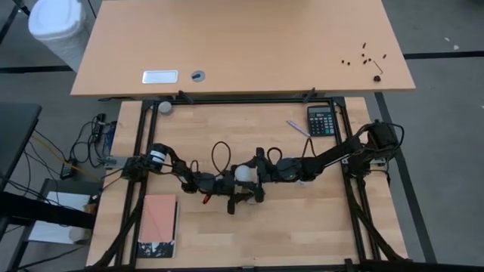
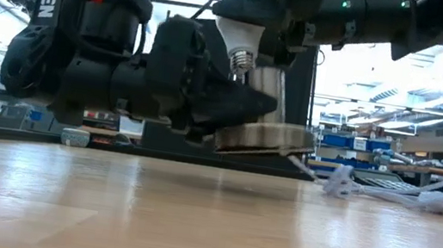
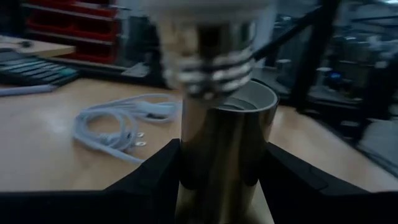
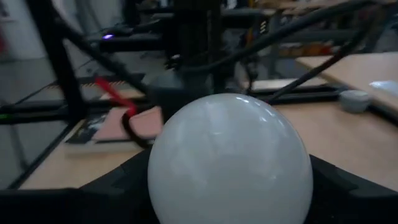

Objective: Screw lightbulb
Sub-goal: Insert the lightbulb on the lamp

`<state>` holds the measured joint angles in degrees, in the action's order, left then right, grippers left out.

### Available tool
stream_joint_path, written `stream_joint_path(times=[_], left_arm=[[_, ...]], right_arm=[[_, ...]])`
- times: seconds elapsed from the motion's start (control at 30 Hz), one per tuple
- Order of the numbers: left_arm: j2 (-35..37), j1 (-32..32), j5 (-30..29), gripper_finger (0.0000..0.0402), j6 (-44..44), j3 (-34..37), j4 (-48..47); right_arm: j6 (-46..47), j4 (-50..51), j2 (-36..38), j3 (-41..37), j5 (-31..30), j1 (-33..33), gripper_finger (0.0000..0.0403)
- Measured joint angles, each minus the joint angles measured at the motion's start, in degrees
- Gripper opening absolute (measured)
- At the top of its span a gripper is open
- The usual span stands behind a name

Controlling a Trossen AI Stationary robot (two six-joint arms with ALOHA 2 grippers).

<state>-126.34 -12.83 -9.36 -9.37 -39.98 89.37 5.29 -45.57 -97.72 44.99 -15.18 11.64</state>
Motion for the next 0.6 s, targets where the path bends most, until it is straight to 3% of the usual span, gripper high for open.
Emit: stream_joint_path(times=[0.3,0.6], left_arm=[[0.09,1.83,17.09,0.0194,-0.31,-2.07,0.14],[0.32,4.59,27.7,0.0194,-1.83,-5.6,0.23]], right_arm=[[4.42,3.03,4.84,0.01,15.14,-0.15,0.028],[5.77,4.06,4.25,-0.02,17.99,0.26,0.028]])
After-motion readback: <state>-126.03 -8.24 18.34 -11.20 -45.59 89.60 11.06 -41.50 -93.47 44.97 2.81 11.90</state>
